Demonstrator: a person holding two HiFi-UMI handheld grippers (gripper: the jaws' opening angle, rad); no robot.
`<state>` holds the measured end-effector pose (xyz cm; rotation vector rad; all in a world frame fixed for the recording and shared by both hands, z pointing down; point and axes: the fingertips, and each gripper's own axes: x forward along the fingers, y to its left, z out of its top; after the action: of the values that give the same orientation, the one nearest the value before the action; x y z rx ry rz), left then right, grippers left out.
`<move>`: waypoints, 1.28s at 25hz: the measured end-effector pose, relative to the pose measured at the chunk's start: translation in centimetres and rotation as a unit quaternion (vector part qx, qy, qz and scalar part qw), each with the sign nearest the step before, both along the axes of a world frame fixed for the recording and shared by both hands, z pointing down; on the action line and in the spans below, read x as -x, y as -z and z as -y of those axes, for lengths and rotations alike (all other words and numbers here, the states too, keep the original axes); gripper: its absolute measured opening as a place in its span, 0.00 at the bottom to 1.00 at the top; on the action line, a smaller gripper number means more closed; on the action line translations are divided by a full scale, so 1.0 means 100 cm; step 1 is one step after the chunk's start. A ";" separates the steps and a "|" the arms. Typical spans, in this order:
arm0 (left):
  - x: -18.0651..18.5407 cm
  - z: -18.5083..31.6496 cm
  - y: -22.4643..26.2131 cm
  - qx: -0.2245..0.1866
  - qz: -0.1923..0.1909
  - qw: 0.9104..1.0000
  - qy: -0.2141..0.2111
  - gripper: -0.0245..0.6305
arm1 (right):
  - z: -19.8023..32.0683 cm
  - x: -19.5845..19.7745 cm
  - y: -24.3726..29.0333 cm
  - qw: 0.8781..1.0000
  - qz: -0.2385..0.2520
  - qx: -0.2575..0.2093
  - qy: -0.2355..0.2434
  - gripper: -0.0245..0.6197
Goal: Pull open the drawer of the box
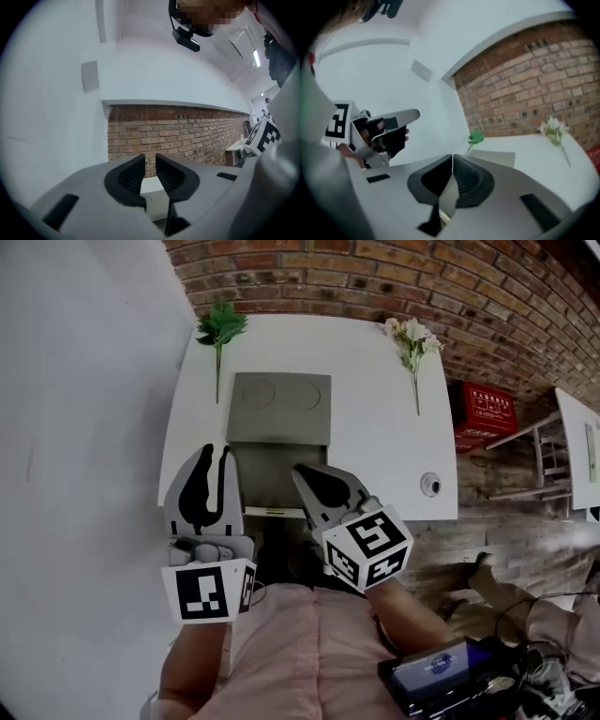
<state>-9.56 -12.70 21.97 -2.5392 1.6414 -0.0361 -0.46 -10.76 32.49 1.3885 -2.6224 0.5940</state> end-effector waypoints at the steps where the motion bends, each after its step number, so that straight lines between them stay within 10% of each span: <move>1: -0.003 -0.002 0.010 -0.010 -0.004 1.000 0.000 0.12 | 0.004 -0.009 0.016 0.999 -0.014 -0.030 -0.018 0.05; 10: -0.015 -0.004 0.050 -0.045 0.005 0.999 -0.002 0.05 | 0.008 -0.047 0.089 0.982 -0.049 -0.158 -0.094 0.05; 32: -0.014 0.012 0.038 -0.037 0.009 0.999 -0.007 0.05 | 0.022 -0.038 0.094 0.976 -0.054 -0.184 -0.099 0.04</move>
<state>-8.20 -13.89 18.14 -2.4866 1.5886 0.0034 3.34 -12.94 23.10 1.7428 -2.6159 0.0403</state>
